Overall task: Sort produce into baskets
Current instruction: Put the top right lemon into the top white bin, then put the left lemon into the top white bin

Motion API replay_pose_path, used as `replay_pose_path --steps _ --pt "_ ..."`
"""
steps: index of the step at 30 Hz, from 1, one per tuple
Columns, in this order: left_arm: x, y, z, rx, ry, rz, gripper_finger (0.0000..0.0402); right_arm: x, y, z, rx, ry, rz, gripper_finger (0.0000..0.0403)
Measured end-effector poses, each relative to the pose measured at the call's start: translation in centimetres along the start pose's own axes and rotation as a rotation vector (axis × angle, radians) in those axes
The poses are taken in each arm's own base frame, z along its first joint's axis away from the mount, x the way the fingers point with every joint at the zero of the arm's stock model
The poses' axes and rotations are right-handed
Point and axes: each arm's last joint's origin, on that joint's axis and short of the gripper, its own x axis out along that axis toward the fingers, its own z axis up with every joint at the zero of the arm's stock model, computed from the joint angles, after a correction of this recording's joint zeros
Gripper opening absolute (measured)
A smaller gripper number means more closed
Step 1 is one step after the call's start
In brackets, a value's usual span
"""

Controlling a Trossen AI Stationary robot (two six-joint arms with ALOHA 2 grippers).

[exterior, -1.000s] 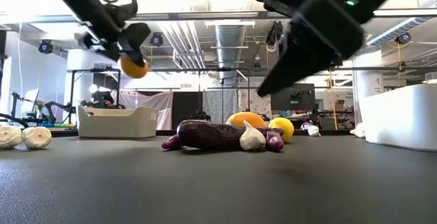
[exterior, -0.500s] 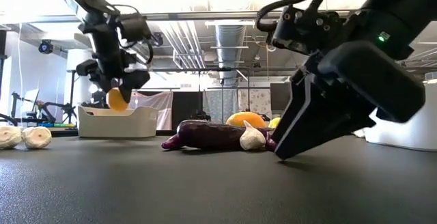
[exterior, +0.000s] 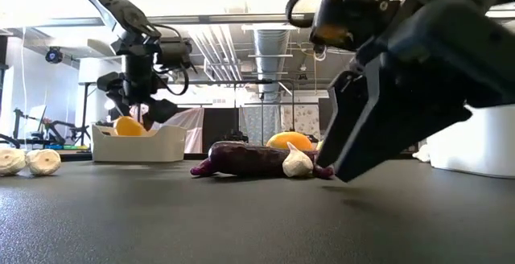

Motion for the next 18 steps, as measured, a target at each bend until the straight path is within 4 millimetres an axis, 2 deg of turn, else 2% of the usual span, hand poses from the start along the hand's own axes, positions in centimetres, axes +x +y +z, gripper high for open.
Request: replay_pose_path --steps 4,9,13,18 --pt "-0.7 0.0 -0.4 0.039 0.008 -0.005 0.0333 -1.3 -0.4 0.6 -0.045 0.172 -0.077 0.0325" --pt "-3.8 -0.8 -1.0 0.05 -0.04 -0.15 0.0346 -3.5 -1.0 2.0 -0.065 0.31 -0.213 0.0325" --pt "-8.3 -3.9 -2.8 0.085 -0.18 -0.418 0.0347 -4.4 -1.1 3.1 -0.076 0.281 -0.284 0.0325" --pt "-15.0 -7.9 -7.4 0.165 -0.437 -0.778 0.0347 -4.3 -0.6 3.8 -0.055 0.21 -0.265 0.0325"
